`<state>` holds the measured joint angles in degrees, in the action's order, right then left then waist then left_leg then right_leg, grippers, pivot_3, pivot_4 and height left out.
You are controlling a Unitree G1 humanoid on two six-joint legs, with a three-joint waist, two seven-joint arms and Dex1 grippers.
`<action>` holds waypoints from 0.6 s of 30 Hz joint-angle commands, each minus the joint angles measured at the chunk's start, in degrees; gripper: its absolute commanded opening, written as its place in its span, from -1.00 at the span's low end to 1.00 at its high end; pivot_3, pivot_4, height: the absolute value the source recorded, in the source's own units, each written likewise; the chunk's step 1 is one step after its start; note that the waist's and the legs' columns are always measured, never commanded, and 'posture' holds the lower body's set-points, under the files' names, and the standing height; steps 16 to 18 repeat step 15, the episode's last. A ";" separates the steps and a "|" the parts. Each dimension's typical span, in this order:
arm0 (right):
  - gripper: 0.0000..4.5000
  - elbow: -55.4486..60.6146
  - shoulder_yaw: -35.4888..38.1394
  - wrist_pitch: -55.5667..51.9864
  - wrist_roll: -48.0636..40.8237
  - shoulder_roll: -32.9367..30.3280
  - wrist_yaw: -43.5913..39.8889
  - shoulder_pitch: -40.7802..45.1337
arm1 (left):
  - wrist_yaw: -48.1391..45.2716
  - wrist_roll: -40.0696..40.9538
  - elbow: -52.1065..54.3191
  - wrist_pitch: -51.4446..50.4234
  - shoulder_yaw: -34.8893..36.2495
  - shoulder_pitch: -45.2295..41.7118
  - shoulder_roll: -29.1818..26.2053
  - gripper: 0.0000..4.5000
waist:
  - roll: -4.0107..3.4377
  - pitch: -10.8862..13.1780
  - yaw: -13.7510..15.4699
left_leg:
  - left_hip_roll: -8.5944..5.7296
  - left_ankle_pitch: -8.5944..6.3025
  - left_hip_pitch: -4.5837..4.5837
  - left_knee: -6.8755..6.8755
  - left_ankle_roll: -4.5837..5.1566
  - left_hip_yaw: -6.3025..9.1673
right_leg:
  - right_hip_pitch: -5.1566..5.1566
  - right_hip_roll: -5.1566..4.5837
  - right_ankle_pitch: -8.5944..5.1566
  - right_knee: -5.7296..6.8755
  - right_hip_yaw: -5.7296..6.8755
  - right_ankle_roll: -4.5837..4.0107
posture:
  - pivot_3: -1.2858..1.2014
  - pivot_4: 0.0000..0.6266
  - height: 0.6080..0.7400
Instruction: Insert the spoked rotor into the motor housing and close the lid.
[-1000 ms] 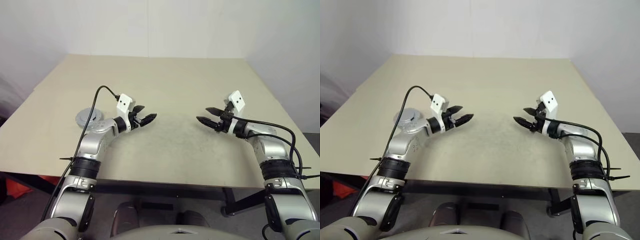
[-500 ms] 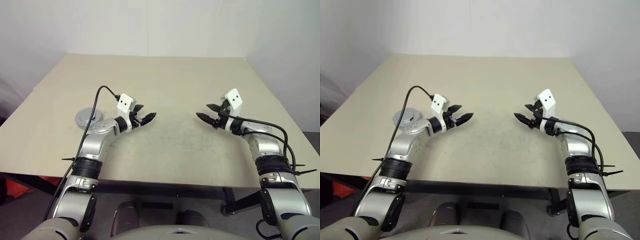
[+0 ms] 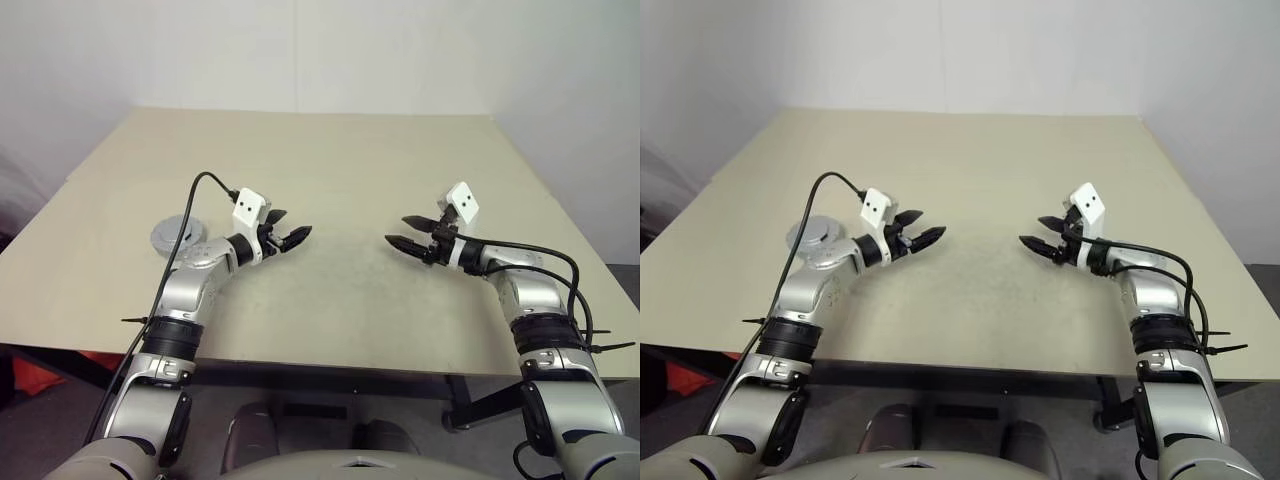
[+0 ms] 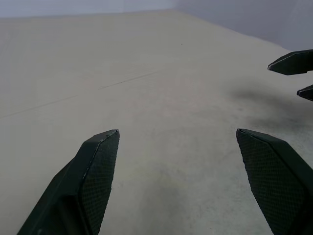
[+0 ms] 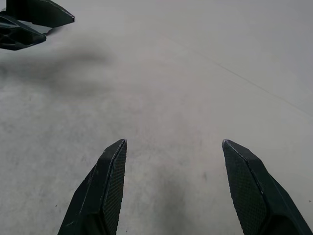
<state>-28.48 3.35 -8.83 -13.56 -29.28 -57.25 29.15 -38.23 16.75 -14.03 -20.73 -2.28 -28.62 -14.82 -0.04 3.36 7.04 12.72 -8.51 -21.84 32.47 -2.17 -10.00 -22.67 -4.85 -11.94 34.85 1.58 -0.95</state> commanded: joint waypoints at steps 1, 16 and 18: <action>0.56 2.21 1.15 0.85 -0.46 -1.20 0.62 0.65 | -0.19 -0.16 -0.28 1.22 0.50 -2.59 0.19 0.80 | 0.00 0.00 0.01 | 0.00 0.00 0.00 0.00 0.00 0.00 | 0.00 0.00 0.00 0.00 0.00 0.00 | 0.03 -1.00 1.00; 0.56 4.88 1.51 -0.06 -0.55 -1.85 2.42 -1.75 | -1.41 -0.41 -1.68 1.81 0.10 -3.11 0.72 0.80 | -0.01 0.00 0.03 | 0.00 0.00 0.00 -0.01 0.01 0.00 | 0.00 0.00 0.00 0.00 0.00 0.00 | 0.03 -1.00 1.00; 0.56 4.88 1.51 -0.06 -0.55 -1.85 2.42 -1.75 | -1.41 -0.41 -1.68 1.81 0.10 -3.11 0.72 0.80 | -0.01 0.00 0.03 | 0.00 0.00 0.00 -0.01 0.01 0.00 | 0.00 0.00 0.00 0.00 0.00 0.00 | 0.03 -1.00 1.00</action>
